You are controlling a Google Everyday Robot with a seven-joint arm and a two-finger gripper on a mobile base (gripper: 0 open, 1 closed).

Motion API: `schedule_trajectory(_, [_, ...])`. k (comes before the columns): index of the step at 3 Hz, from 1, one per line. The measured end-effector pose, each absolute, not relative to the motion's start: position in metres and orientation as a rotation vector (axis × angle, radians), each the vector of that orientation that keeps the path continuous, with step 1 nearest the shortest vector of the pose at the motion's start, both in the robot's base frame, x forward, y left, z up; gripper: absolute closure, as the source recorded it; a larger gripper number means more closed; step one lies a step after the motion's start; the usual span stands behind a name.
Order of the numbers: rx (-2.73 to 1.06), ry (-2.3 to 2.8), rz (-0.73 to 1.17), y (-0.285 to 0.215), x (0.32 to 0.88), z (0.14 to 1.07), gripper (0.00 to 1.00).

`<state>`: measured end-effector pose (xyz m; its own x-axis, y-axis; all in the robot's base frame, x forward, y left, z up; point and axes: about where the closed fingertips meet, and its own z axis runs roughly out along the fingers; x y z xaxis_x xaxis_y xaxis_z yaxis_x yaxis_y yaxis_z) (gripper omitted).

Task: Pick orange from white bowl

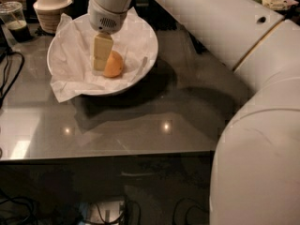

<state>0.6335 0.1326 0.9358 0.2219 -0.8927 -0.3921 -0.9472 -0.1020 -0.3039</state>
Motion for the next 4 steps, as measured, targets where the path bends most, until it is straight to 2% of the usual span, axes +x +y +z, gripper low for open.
schedule_trajectory(1, [-2.016,1.68,0.121,0.1331,0.6331,0.942,0.19])
schedule_trajectory(2, [-2.016,1.68,0.121,0.1331,0.6331,0.942,0.42])
schedule_trajectory(3, [-2.016,1.68,0.121,0.1331,0.6331,0.9419,0.39])
schedule_trajectory(4, [-2.016,1.681,0.122,0.1332,0.6333,0.9413,0.27])
